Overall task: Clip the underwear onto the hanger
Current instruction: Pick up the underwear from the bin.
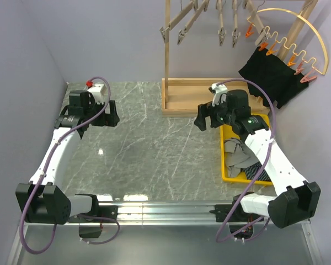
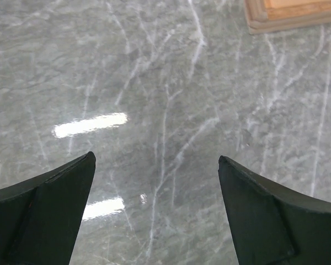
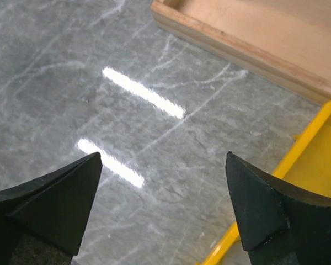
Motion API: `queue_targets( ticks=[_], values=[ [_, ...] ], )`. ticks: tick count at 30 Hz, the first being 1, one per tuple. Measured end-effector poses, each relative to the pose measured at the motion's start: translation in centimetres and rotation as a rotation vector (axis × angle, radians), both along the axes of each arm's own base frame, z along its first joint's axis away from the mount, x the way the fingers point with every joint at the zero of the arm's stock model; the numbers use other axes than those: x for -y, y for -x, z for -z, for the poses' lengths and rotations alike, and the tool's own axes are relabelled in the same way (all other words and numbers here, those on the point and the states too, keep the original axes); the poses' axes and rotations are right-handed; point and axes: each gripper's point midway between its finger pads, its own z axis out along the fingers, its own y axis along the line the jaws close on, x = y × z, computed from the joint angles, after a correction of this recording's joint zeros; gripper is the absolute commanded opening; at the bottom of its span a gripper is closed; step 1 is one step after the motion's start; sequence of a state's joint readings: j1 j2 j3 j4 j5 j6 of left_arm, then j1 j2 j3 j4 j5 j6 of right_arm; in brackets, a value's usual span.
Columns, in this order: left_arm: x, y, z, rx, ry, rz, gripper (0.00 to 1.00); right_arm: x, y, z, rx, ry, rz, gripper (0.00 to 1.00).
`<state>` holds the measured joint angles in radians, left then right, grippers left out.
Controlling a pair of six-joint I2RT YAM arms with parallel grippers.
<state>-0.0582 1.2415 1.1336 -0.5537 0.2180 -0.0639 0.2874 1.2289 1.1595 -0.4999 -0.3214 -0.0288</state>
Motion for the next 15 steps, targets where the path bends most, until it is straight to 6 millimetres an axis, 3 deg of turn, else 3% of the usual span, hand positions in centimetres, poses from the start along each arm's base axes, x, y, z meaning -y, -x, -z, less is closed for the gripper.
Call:
queue_targets(
  ticks=[4, 11, 15],
  values=[
    [1.0, 0.0, -0.6, -0.009, 0.026, 0.052, 0.99, 1.6, 1.0, 0.3, -0.03, 0.026, -0.011, 1.0],
    [2.3, -0.5, -2.3, 0.012, 0.063, 0.127, 0.99, 7.7, 1.8, -0.7, -0.056, 0.065, 0.073, 1.0],
    [2.5, -0.4, -2.6, 0.015, 0.066, 0.148, 0.99, 11.1, 2.8, 0.5, -0.095, 0.152, 0.097, 1.0]
  ],
)
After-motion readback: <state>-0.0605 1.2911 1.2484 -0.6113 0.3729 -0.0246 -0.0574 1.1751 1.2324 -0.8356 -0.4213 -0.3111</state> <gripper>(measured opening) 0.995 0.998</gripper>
